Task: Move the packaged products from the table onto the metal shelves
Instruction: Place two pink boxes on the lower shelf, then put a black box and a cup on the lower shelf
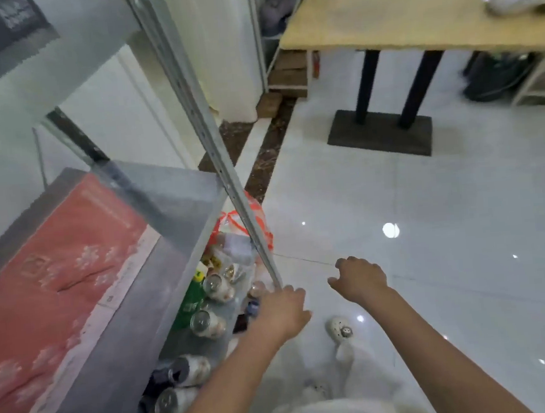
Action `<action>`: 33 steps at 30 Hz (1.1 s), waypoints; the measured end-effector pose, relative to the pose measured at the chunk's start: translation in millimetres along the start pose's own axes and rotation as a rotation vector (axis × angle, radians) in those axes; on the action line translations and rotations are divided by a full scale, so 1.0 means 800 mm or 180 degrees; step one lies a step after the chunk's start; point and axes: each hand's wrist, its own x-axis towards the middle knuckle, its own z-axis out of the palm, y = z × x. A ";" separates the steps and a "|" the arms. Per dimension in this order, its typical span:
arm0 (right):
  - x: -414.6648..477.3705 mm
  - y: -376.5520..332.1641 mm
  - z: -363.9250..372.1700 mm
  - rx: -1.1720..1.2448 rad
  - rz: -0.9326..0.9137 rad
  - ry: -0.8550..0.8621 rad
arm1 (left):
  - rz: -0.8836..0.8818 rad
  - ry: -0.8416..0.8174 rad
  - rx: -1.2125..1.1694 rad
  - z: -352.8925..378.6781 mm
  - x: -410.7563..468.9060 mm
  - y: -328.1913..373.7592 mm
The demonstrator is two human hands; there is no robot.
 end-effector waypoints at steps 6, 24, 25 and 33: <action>-0.133 0.087 0.058 0.0721 0.1243 -0.0068 | 0.0963 -0.0436 0.0596 0.031 -0.010 0.089; -0.617 0.212 0.276 0.2313 0.3611 0.0797 | 0.3211 -0.0146 0.2030 0.198 -0.268 0.435; -0.652 0.215 0.298 0.2422 0.3770 0.0867 | 0.3355 -0.0184 0.2095 0.222 -0.293 0.453; -0.883 0.181 0.450 0.3394 0.4824 0.0977 | 0.4346 -0.0224 0.2586 0.357 -0.472 0.555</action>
